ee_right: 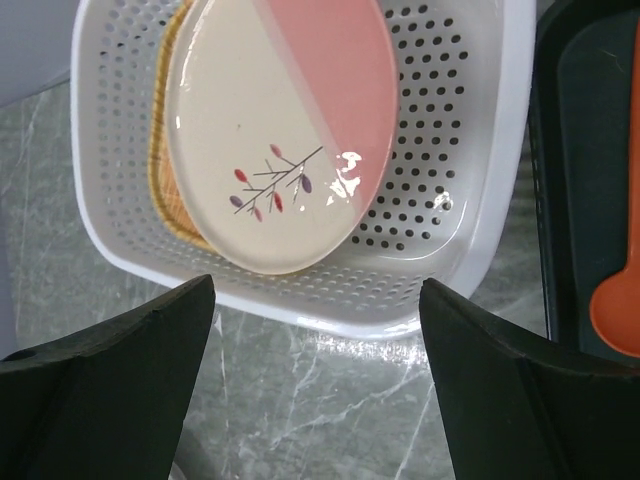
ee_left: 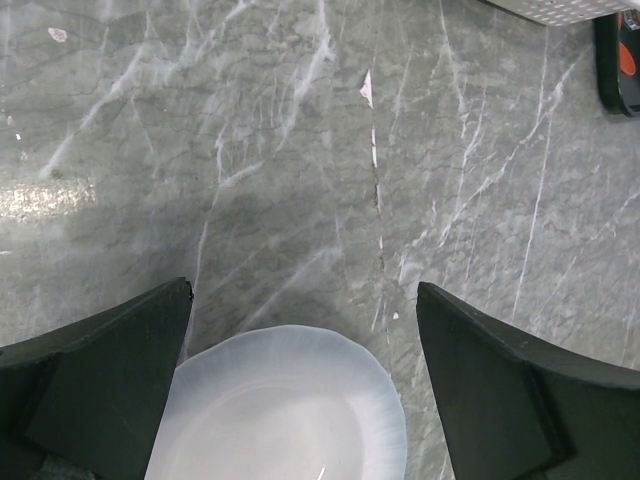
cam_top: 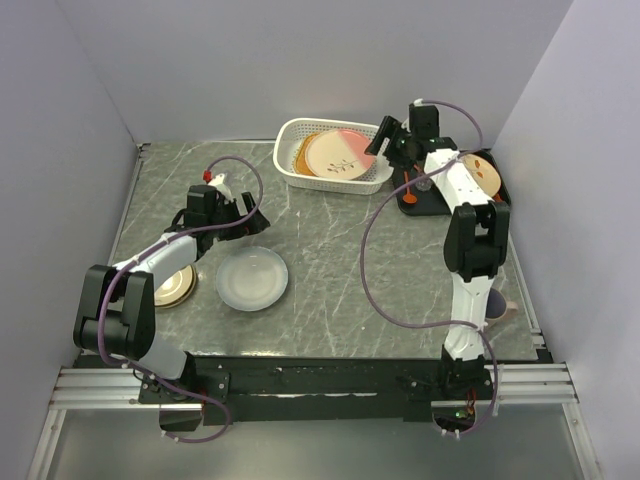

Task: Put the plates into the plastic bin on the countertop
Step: Place the plate in the plastic bin, then pick up the plate at the center of the board.

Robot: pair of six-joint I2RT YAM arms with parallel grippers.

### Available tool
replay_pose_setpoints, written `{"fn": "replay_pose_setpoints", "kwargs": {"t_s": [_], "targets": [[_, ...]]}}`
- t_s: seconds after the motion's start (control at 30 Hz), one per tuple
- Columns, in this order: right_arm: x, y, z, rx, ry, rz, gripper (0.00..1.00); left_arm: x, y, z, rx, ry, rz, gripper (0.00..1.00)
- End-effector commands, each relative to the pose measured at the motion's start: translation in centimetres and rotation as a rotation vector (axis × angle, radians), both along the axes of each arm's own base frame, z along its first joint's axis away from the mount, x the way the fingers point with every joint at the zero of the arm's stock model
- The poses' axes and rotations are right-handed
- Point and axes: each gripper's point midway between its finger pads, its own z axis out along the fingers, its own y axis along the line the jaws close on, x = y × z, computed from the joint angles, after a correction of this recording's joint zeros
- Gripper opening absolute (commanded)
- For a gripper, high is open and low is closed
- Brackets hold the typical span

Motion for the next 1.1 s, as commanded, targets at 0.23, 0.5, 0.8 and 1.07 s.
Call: {"fn": "replay_pose_setpoints", "kwargs": {"t_s": [0.23, 0.5, 0.8, 1.07], "targets": [[-1.0, 1.1, 6.3, 0.043, -0.159, 0.049, 0.9, 0.2, 1.0, 0.7, 0.024, -0.022, 0.047, 0.99], [-4.0, 6.6, 6.0, 0.046, -0.154, 0.165, 0.9, -0.2, 2.2, 0.1, 0.041, 0.004, 0.124, 0.99], [-8.3, 12.5, 2.8, 0.08, -0.108, 0.319, 0.89, -1.6, 4.2, -2.1, 0.047, 0.09, 0.227, 0.99], [-12.5, 16.3, -1.3, 0.153, -0.052, 0.445, 0.89, -2.5, 5.0, -3.7, 0.009, 0.121, 0.257, 0.99]]}}
